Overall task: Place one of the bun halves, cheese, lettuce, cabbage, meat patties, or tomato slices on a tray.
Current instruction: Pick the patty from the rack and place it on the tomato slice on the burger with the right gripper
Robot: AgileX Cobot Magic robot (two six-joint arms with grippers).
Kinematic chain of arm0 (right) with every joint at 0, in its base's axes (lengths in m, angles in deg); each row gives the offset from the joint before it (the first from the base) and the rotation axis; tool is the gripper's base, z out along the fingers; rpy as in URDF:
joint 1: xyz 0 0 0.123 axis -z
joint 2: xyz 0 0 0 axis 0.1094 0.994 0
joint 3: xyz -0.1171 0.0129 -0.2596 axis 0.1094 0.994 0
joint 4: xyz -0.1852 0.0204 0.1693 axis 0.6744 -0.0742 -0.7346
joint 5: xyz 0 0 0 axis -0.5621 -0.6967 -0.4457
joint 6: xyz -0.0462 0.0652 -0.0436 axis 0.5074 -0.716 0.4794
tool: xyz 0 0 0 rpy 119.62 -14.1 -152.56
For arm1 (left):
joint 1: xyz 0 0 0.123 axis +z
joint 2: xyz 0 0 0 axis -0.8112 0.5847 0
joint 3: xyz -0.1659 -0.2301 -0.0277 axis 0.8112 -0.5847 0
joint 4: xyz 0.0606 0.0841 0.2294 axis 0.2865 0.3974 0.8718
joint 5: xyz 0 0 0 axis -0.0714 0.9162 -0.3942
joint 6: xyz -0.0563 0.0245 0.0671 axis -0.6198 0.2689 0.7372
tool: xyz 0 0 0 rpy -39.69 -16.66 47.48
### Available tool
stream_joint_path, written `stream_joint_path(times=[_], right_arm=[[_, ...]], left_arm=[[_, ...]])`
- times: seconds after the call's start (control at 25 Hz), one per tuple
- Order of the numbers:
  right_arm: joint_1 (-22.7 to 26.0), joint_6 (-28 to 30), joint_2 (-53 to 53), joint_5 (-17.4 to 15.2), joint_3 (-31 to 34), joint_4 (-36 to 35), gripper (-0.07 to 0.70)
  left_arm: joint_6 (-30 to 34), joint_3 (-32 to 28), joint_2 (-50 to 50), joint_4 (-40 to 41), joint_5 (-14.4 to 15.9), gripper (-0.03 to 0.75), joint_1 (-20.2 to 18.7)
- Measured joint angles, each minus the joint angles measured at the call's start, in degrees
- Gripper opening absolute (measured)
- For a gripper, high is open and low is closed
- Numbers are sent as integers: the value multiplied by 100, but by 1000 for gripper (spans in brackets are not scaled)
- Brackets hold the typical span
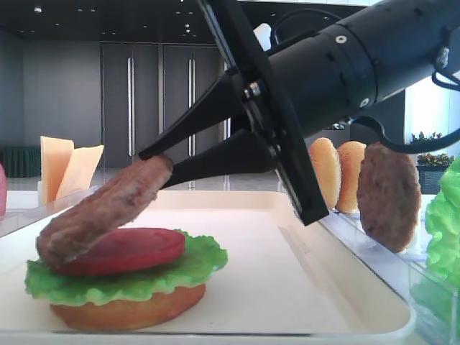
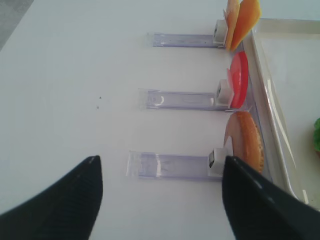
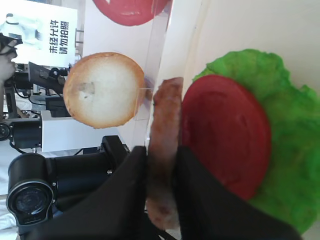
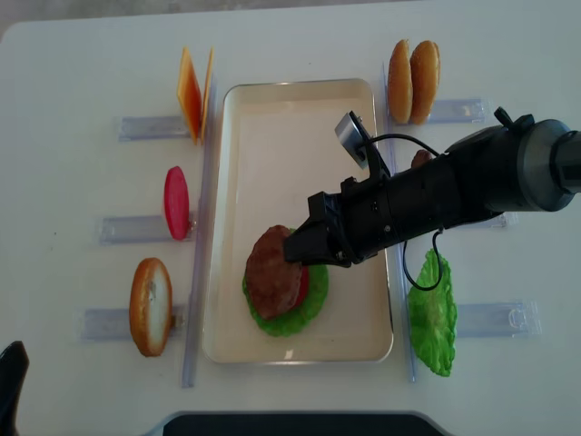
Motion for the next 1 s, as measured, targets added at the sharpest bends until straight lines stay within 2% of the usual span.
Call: stream_joint_path(times=[0.36,0.44,0.6,0.68,0.84,1.0], right_arm=[[0,0,0,67,0,29,155],[0,7,0,76,0,38,204],[0,33,0,132,0,75,407],[0,50,0,132,0,110,481],[0,59,-68,232,0,281,524],[0,59,-434,646,0,583,529]], left_arm=[[0,0,0,0,0,573,0],[0,0,0,0,0,573,0],[0,0,0,0,0,573,0],[0,0,0,0,0,573,0],[0,0,0,0,0,573,0],[0,0,0,0,0,573,0]])
